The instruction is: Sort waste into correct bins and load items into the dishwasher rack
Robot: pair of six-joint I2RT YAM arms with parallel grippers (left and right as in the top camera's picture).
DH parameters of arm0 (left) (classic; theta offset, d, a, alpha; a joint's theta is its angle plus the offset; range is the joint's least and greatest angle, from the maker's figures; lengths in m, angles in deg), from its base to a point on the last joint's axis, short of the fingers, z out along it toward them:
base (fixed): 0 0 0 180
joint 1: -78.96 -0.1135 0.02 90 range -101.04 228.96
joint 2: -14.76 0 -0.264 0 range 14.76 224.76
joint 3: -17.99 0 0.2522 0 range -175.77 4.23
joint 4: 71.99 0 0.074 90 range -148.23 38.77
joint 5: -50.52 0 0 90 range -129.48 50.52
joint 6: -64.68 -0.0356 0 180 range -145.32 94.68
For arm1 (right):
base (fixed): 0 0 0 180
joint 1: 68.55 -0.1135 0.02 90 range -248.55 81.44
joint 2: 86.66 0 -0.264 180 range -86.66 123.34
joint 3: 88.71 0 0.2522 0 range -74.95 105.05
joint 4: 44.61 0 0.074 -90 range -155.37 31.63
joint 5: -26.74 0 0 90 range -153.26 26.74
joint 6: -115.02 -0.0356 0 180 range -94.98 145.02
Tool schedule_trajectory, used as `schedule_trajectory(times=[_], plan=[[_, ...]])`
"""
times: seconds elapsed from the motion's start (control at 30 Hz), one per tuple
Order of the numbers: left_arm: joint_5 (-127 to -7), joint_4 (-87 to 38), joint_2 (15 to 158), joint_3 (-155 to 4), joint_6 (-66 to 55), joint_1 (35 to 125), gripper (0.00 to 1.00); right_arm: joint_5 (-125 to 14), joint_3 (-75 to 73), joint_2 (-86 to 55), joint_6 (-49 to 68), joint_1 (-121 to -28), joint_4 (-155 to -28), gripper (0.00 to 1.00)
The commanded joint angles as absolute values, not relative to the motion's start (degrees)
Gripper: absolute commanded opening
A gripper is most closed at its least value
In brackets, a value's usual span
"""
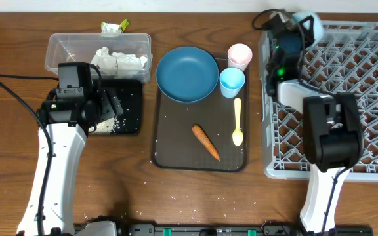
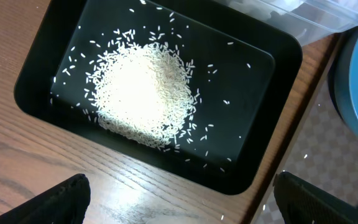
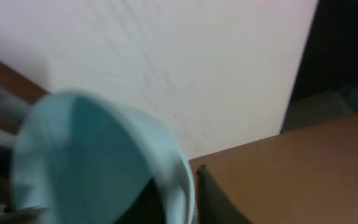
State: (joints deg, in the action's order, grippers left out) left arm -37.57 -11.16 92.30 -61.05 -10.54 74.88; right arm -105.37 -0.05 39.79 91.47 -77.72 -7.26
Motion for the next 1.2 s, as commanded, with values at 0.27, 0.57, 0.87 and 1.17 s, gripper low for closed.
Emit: schedule_trajectory(times=[0.27, 0.57, 0.87, 1.17], plan=[[-36.8, -11.1, 92.6, -60.5, -10.9, 74.6, 0.97, -109.3, -0.1, 40.7, 88.5, -83.6, -2.1, 0.73], [-36.8, -11.1, 92.6, -60.5, -10.9, 74.6, 0.97, -109.3, -0.1, 33.5, 80.3, -84.1, -0.3, 0.86], [-36.8, -11.1, 92.6, -60.5, -10.8, 74.6, 0.97, -71.6, -0.1, 15.6, 43.5, -86.8, -49.0, 0.99], [-36.8, -11.1, 92.6, -60.5, -10.9, 74.6, 0.97, -48.7, -0.1, 8.3, 0.8, -86.8, -65.7, 0.99]])
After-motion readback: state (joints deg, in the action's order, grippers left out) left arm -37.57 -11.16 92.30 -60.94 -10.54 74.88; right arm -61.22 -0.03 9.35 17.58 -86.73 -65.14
